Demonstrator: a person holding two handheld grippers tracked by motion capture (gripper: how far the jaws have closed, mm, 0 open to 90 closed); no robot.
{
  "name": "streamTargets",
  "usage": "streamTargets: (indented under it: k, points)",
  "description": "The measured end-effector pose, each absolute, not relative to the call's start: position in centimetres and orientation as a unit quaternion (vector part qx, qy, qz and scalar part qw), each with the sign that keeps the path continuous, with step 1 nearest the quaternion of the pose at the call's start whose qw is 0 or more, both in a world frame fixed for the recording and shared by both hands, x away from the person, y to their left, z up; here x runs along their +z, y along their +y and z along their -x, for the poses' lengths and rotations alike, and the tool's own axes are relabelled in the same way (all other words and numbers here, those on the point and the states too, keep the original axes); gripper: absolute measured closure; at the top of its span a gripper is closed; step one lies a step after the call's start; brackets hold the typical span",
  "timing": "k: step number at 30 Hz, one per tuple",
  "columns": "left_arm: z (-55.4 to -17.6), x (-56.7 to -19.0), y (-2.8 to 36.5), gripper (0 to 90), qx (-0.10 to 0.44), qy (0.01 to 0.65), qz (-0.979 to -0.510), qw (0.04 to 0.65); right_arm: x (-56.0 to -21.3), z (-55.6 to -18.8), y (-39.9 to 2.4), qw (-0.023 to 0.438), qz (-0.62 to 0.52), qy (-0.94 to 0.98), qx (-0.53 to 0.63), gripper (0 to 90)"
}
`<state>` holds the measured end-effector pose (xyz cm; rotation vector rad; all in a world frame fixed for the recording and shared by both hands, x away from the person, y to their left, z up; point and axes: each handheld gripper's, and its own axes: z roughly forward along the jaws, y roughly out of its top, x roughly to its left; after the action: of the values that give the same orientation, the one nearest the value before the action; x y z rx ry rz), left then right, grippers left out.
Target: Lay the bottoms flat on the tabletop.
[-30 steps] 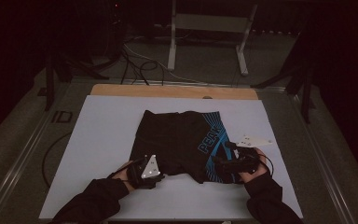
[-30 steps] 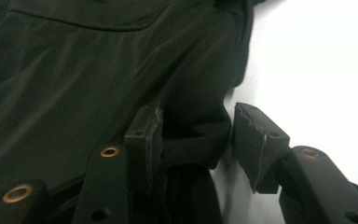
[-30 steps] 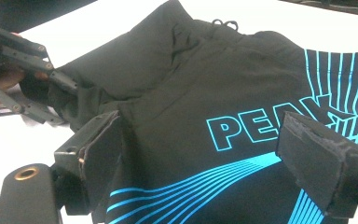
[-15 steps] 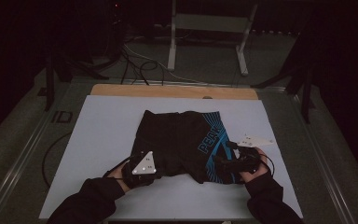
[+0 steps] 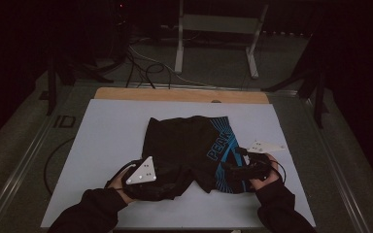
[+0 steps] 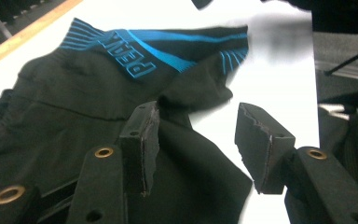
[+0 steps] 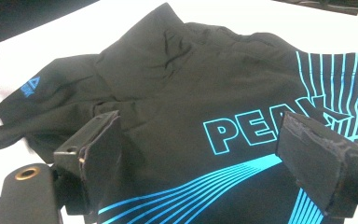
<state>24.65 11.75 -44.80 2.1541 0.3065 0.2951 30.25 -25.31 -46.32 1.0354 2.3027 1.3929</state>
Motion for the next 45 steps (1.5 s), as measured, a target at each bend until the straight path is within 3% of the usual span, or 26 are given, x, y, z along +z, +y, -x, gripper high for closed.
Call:
streamTargets:
  k: [4, 8, 12, 15, 20, 24, 26, 29, 30, 31, 38, 45]
  points:
    - [-23.7, -45.3, 11.9, 50.1, 0.105, 0.1, -0.878, 0.457, -46.4, -30.3, -25.4, 0.128, -0.358, 0.792, 0.477, 14.6]
    - [-22.5, -46.1, 10.8, 61.0, 0.056, 0.074, -0.883, 0.461, -46.4, -30.3, -25.2, 0.126, -0.357, 0.793, 0.476, 14.6]
    - [-22.3, -48.4, 8.8, 61.7, 0.035, 0.054, -0.908, 0.414, -46.4, -30.3, -25.1, 0.128, -0.356, 0.794, 0.475, 14.6]
    - [-23.0, -49.7, 8.2, 60.4, 0.06, 0.042, -0.926, 0.37, -46.4, -30.3, -25.2, 0.129, -0.355, 0.794, 0.476, 14.6]
    - [-24.9, -50.5, 8.6, 57.4, 0.114, 0.082, -0.931, 0.338, -46.4, -30.3, -25.3, 0.128, -0.357, 0.792, 0.478, 14.6]
    - [-25.9, -51.2, 8.8, 56.5, 0.114, 0.091, -0.933, 0.328, -46.5, -30.4, -25.4, 0.126, -0.358, 0.794, 0.475, 14.6]
    - [-26.1, -51.3, 8.9, 59.4, 0.099, 0.091, -0.933, 0.334, -46.5, -30.3, -25.3, 0.128, -0.356, 0.793, 0.477, 14.7]
    - [-26.0, -51.3, 8.9, 74.9, 0.092, 0.083, -0.934, 0.336, -46.5, -30.3, -25.4, 0.128, -0.357, 0.793, 0.477, 14.7]
    - [-25.9, -51.2, 8.7, 74.9, 0.097, 0.082, -0.934, 0.334, -46.5, -30.4, -25.4, 0.128, -0.358, 0.793, 0.476, 14.7]
    - [-25.9, -51.1, 8.6, 86.3, 0.098, 0.084, -0.935, 0.332, -46.5, -30.3, -25.4, 0.128, -0.357, 0.793, 0.477, 14.7]
    - [-25.7, -48.8, 8.2, 88.7, 0.074, 0.099, -0.916, 0.381, -46.3, -30.3, -25.4, 0.128, -0.357, 0.791, 0.479, 14.7]
    - [-24.6, -46.2, 6.3, 88.7, 0.063, 0.07, -0.905, 0.415, -46.3, -30.3, -25.4, 0.127, -0.357, 0.791, 0.48, 14.7]
